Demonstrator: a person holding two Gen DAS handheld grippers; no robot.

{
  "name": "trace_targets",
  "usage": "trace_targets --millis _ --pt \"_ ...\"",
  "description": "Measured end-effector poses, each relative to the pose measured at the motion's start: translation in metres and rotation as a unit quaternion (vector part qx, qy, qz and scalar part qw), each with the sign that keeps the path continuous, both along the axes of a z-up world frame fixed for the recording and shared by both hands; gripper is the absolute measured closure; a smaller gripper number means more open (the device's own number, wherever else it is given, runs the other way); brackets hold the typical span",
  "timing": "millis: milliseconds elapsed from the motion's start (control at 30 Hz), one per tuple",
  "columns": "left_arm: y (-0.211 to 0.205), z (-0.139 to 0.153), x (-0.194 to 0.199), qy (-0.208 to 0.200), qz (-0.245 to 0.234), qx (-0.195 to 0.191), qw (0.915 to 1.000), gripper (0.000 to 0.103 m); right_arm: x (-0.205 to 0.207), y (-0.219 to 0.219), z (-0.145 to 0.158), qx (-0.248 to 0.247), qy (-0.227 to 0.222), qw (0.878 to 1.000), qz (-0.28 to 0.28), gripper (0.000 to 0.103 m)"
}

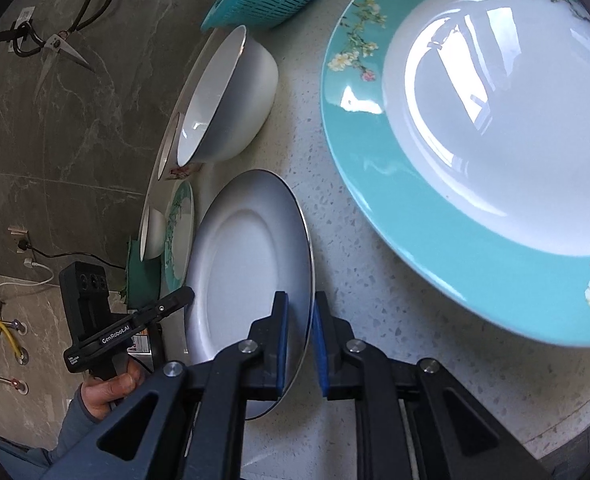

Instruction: Organize plates and bowls

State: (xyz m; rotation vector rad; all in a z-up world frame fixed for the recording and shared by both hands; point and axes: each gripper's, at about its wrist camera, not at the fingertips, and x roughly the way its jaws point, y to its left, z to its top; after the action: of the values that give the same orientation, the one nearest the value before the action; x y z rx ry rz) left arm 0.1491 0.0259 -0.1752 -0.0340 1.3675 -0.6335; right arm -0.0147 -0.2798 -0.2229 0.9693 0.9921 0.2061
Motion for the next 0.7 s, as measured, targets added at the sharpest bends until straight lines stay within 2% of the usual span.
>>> trace_targets --millis 233,533,700 --pt "0.031 0.015 -0.036 -0.008 0.025 -0.011 0.9996 0.085 -0.001 0.023 0.02 -0.034 -0.01 0.999 0.037 0.086" --pt "0.103 0.033 -0.094 -0.021 0.092 -0.02 0.9953 0.085 0.013 0.087 0.048 -0.068 -0.035 0.99 0.115 0.085" --pt "0.142 0.038 -0.116 -0.035 0.123 -0.016 0.9917 0.085 0.017 0.116 0.048 -0.08 -0.039 0.983 0.159 0.085"
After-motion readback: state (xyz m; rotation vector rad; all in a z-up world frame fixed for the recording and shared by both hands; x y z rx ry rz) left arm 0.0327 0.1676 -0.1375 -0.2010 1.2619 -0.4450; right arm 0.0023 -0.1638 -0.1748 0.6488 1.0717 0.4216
